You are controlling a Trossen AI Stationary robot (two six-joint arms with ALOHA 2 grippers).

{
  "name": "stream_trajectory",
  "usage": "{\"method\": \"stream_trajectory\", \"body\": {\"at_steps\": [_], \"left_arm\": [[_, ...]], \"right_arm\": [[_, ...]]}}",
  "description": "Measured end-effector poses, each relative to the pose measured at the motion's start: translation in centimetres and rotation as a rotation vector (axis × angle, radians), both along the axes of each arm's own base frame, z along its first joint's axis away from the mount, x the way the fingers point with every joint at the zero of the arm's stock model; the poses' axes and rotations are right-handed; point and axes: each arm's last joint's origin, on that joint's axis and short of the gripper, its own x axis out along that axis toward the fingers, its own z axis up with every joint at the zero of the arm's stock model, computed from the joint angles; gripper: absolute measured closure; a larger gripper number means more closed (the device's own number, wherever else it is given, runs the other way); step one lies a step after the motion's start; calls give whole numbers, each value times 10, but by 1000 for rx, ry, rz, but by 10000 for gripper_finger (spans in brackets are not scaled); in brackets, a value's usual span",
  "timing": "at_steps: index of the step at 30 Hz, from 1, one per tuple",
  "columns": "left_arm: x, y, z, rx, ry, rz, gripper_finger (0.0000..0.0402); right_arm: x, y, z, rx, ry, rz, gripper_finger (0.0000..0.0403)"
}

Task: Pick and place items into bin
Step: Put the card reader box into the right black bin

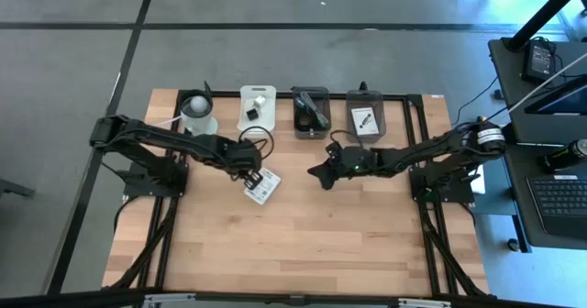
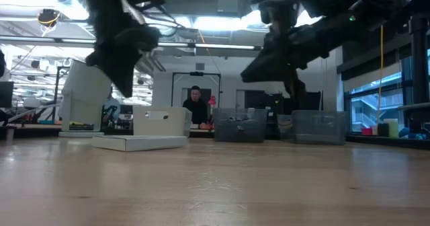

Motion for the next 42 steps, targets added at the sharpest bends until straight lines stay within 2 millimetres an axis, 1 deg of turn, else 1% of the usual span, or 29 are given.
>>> {"method": "stream_trajectory", "body": {"at_steps": [4,7,9,13,15,18,22,28,36,42], "left_arm": [[-15,1,-15,-51,-102,-7,401],[-20,2,-23,-90,-172,-23,398],[-20,1,-25,-95,-201,-34,395],[-19,1,-28,-91,-193,-34,381],[-20,2,-29,-85,-179,-30,370],[-19,2,-31,-81,-170,-14,349],[-19,2,-35,-97,-151,39,324],[-12,1,-47,-117,-117,53,317],[-1,1,-69,-134,-69,57,322],[2,0,-76,-147,-47,58,327]], "right_arm": [[25,13,-1,-15,4,9,361],[49,17,-1,13,27,-26,369],[62,17,-5,26,72,-59,373],[83,17,-14,28,168,-73,375],[92,18,-21,71,183,-89,371],[101,20,-35,142,216,-94,356],[103,21,-48,199,249,-106,326],[104,21,-49,187,245,-96,298],[103,21,-49,182,251,-69,290],[102,21,-50,184,273,-74,290]]}}
